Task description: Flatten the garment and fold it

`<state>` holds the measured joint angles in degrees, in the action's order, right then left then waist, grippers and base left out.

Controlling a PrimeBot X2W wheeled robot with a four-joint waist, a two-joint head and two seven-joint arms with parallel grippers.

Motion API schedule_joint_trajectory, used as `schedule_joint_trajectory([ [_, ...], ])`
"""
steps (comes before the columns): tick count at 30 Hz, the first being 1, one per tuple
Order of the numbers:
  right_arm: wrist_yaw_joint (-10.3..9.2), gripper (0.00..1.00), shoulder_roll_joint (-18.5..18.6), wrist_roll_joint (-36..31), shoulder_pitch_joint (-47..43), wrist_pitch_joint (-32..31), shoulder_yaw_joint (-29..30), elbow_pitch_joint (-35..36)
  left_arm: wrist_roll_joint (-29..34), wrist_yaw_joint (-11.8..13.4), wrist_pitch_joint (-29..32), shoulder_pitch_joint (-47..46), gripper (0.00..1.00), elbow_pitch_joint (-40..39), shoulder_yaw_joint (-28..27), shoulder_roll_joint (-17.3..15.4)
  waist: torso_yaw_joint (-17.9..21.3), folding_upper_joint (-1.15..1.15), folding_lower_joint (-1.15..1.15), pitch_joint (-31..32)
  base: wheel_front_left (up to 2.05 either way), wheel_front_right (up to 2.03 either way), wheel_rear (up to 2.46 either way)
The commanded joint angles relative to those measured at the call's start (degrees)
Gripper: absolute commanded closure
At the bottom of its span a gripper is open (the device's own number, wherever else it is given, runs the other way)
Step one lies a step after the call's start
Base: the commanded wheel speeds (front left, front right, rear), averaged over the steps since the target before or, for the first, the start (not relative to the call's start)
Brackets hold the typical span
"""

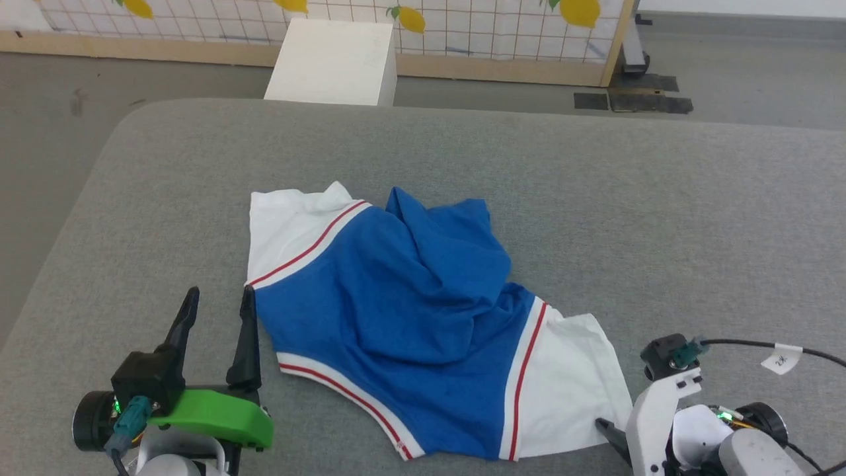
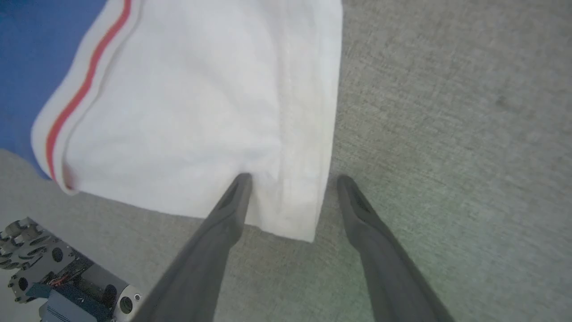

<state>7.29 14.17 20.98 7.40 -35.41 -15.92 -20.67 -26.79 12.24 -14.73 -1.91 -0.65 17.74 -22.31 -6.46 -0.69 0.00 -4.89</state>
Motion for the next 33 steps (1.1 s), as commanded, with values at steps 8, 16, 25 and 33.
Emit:
schedule_joint_trajectory([
  [8, 0.2, 1.0, 0.68, 4.1, 0.39, -1.82, -5.85, -3.84, 0.25, 0.39, -0.24, 0.3, 0.0, 0.24, -0.43, 0.11, 0.47, 0.69, 0.0, 0.62, 0.0, 0.0, 0.0],
  [16, 0.2, 1.0, 4.12, 2.83, -0.01, 2.5, 3.7, 3.19, -1.09, 0.01, 2.01, 1.13, 0.0, 0.92, -1.01, -1.71, 3.13, 0.69, 0.0, 4.05, 0.0, 0.0, 0.0],
  [25, 0.2, 1.0, 4.62, -0.56, -5.51, -0.03, 17.65, 10.02, -4.85, -4.15, 10.32, -2.82, 0.0, 2.65, -0.46, -4.9, 5.83, 0.69, 0.0, 4.25, 0.0, 0.0, 0.0],
  [33, 0.2, 1.0, 2.15, -2.18, -6.8, -1.51, 22.69, 14.53, -10.69, -12.34, 21.99, -11.59, 0.0, 13.19, 1.15, -8.09, 9.03, 0.69, 0.0, 0.73, 0.0, 0.0, 0.0],
])
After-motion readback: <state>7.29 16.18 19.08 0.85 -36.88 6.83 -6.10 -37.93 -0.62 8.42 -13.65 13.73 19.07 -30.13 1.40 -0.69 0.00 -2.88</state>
